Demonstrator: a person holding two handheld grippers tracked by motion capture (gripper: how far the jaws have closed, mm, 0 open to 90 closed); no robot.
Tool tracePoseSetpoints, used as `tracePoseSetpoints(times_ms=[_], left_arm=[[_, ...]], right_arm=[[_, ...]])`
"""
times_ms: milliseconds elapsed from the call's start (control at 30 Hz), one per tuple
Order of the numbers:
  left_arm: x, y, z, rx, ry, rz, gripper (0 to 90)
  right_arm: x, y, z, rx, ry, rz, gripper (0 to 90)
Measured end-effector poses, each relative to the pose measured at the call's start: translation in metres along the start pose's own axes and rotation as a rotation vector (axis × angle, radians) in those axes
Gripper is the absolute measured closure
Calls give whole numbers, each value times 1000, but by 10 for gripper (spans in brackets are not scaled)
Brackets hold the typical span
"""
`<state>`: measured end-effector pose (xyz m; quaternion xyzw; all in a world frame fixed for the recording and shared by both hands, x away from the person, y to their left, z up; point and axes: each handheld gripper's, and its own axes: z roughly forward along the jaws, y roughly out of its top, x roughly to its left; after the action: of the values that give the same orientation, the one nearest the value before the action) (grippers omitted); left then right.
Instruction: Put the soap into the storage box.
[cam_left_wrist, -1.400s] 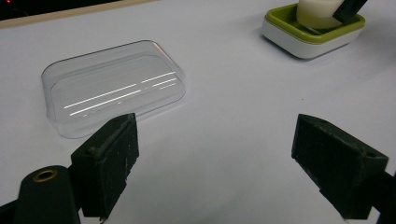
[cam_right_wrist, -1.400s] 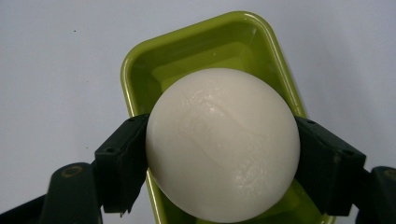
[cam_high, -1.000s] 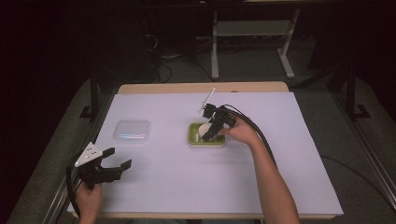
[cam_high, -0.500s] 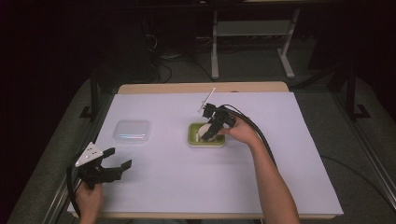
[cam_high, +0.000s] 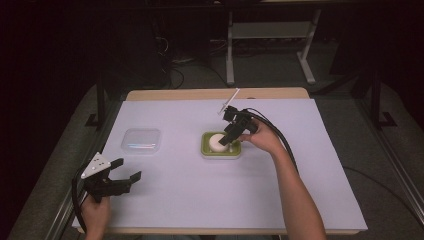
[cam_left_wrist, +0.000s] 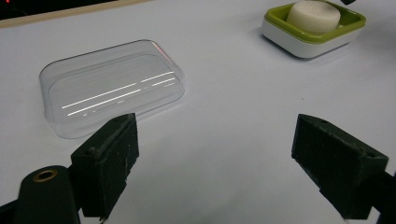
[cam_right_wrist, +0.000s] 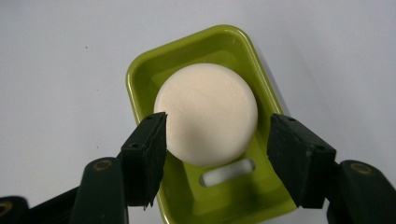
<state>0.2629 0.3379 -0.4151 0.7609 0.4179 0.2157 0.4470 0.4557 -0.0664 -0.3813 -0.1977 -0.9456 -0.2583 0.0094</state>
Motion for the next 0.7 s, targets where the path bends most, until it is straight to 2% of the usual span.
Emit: tracePoseSetpoints(times_ms=[33,700], left_arm=[[0,0,0,1,0,-1,145],[-2,-1,3,9,-3,5,145]], right_arm=[[0,-1,-1,-6,-12,-8,371],[9,-34,-22,-59,21,42,290]])
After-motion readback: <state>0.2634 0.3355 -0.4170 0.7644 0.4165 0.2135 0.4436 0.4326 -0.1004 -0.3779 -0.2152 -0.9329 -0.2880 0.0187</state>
